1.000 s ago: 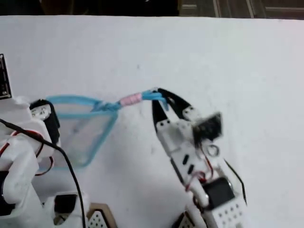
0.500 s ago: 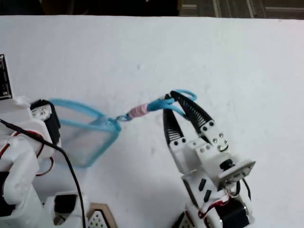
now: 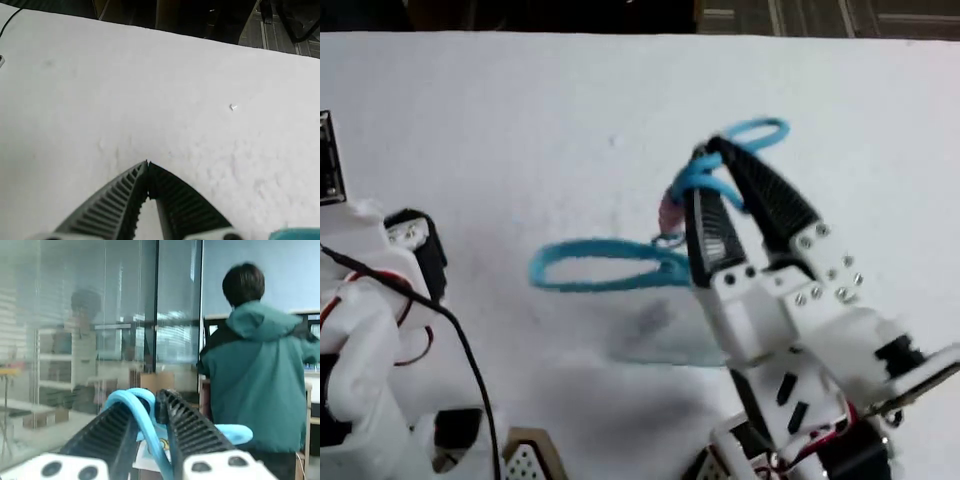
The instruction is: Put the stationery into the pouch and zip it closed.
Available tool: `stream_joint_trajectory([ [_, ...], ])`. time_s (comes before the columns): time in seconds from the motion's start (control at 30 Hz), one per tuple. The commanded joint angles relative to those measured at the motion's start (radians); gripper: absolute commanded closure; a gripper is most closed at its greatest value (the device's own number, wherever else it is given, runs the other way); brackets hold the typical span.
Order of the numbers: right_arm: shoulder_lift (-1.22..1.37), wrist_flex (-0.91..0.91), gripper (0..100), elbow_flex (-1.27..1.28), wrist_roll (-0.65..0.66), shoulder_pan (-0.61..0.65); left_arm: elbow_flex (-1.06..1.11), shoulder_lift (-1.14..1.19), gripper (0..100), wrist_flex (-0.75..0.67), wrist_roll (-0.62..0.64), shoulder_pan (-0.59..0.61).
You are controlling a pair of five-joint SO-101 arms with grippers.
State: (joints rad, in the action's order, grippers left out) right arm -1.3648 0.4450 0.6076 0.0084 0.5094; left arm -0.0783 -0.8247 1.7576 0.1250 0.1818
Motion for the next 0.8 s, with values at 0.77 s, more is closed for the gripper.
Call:
stream_joint_trajectory([
  [0.77, 0.917, 0.325, 98.2, -0.962, 0.175, 0.114, -0.437, -0.050, 97, 0.026, 0.005, 0.004],
])
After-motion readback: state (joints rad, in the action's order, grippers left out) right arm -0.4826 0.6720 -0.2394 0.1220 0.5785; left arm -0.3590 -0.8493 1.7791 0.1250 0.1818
